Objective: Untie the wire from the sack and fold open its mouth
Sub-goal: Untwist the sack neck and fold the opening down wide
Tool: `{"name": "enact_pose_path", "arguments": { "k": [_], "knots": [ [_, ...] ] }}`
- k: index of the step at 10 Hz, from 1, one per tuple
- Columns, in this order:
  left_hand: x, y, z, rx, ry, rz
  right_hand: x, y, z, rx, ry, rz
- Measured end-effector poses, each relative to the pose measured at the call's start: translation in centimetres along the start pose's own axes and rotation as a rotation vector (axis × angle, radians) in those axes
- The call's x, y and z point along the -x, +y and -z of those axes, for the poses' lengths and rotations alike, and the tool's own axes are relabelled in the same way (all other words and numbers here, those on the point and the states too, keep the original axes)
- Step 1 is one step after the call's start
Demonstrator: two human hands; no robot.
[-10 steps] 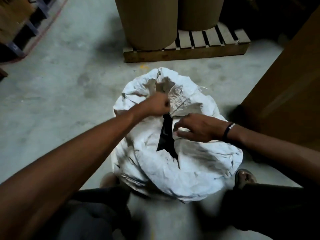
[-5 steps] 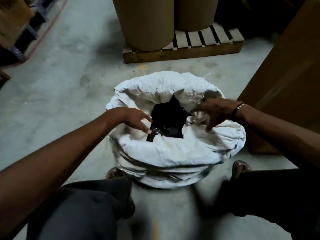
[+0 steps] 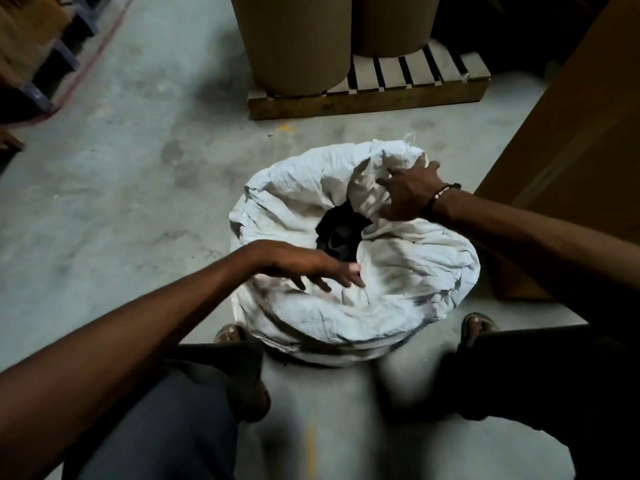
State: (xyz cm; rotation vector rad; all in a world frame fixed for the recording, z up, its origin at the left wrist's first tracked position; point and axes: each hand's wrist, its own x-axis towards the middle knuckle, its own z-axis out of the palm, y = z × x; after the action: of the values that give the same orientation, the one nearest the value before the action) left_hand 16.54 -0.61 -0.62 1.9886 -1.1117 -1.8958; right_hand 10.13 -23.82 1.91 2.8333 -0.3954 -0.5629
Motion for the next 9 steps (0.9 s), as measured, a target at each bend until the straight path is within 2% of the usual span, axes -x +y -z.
{"name": "enact_pose_path", "arguments": {
  "k": [1,2,3,4,5,6,7,8,9],
  "knots": [
    [0.7,-1.0,3.1,-0.145,0.431,-0.088,1.6,-2.0,-3.0,0.066,0.295,0.287],
    [-1.3,-4.4,3.9,-0.395,0.561,0.006,2.3,-2.0,-7.4,-0.014,0.145,0.546],
    [-3.7,-7.4,3.5,-0.701,0.470,0.314,1.5,0.0,-10.6,0.059,-0.213,0.458],
    [-3.4,-10.6,5.0,-0.892,0.470,0.476,-0.6,2.6,-12.0,0.107,-0.348,0.386],
    [0.0,-13.2,8.5,-0.772,0.547,0.489,-2.1,4.6,-11.4,-0.010,-0.391,0.381],
    [2.0,-10.0,10.2,-0.428,0.415,0.393,-1.5,5.3,-7.5,-0.121,-0.316,0.462],
    [1.2,-4.1,8.1,-0.482,0.598,0.145,-0.3,2.9,-3.6,-0.352,-0.079,0.569],
    [-0.5,-0.3,2.5,-0.276,0.362,-0.028,-0.6,-0.2,-3.5,-0.378,-0.120,0.588],
    [-4.2,-0.3,-1.9,-0.294,0.003,0.037,-4.6,-0.9,-4.3,-0.287,-0.124,0.356]
  ]
}}
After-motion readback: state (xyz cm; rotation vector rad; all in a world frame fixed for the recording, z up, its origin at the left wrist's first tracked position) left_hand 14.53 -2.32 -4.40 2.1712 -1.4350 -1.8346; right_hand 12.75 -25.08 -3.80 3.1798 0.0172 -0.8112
